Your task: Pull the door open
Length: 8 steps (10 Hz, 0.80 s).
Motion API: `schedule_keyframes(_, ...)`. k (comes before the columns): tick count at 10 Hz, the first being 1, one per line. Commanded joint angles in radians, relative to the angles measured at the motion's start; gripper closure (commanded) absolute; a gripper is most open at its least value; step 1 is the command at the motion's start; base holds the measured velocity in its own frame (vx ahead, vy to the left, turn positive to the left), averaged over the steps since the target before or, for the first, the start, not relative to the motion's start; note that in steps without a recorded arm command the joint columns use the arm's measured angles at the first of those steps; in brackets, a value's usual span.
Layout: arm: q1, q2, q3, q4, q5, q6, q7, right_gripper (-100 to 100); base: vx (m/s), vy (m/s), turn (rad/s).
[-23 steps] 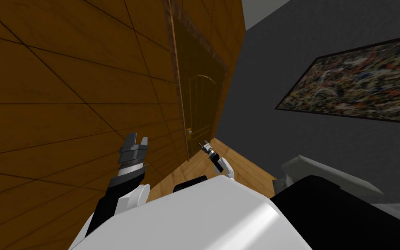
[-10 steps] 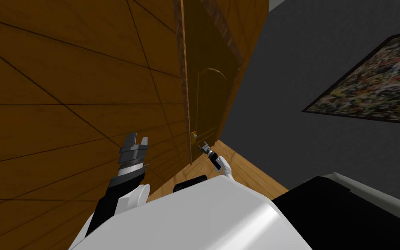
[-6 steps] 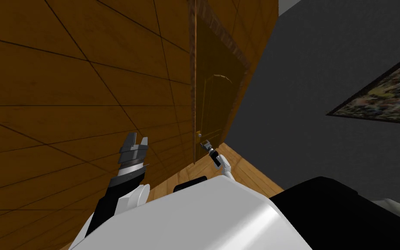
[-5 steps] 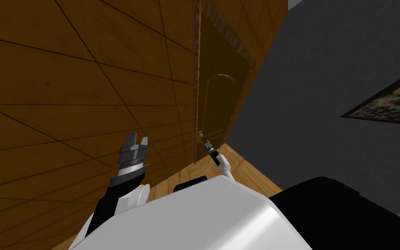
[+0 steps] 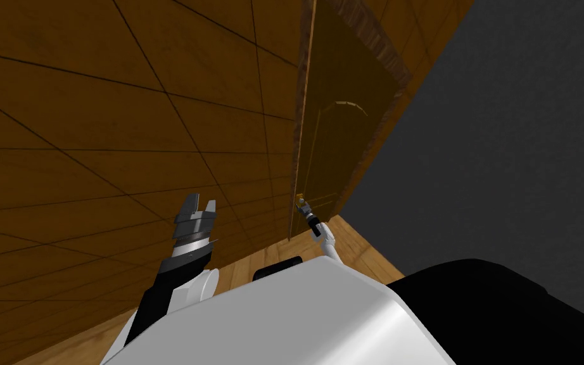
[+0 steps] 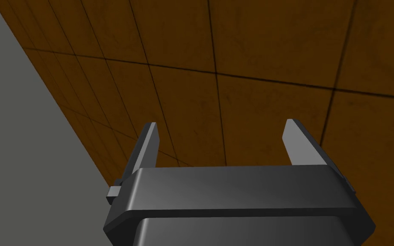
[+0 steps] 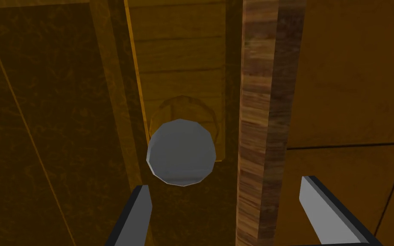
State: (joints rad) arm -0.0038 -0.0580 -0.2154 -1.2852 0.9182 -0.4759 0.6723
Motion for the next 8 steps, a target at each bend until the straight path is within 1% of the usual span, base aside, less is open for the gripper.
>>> schedule_keyframes(1, -0.025, 0.017, -0.036, 0.025, -0.01, 0.019, 0.025, -100, 0.053, -0.077, 0.283)
schedule_keyframes(2, -0.043, 0.031, -0.059, 0.042, -0.017, 0.031, 0.04, -100, 0.05, -0.096, 0.249)
schedule_keyframes(3, -0.05, 0.036, -0.069, 0.049, -0.019, 0.036, 0.047, -100, 0.022, -0.065, 0.173)
schedule_keyframes(4, -0.057, 0.042, -0.078, 0.056, -0.021, 0.041, 0.053, -100, 0.008, -0.06, 0.088)
schedule_keyframes(5, -0.07, 0.054, -0.094, 0.068, -0.026, 0.049, 0.064, -100, 0.005, -0.075, 0.156)
schedule_keyframes(6, -0.07, 0.054, -0.094, 0.068, -0.026, 0.049, 0.064, -100, -0.005, -0.057, 0.076)
schedule_keyframes(7, -0.045, 0.064, -0.083, 0.072, -0.024, 0.042, 0.061, -100, -0.029, -0.005, 0.009)
schedule_keyframes(8, -0.045, 0.064, -0.083, 0.072, -0.024, 0.042, 0.061, 100, -0.019, 0.006, -0.042)
